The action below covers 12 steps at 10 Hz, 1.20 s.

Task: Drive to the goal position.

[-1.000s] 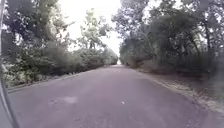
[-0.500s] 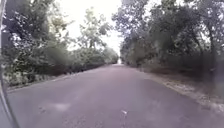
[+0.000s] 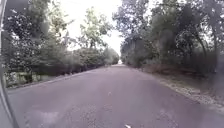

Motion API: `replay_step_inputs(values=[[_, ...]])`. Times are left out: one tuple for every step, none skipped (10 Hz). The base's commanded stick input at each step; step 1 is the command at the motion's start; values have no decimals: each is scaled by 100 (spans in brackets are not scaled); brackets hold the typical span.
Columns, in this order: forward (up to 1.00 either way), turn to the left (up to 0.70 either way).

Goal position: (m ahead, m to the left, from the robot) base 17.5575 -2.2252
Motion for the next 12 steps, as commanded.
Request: replay_step_inputs(values=[[70, 0], [70, 0], [70, 0], [70, 0], [70, 0], [70, 0], [70, 0], [70, 0], [70, 0], [70, -2], [70, -4], [70, -26]])
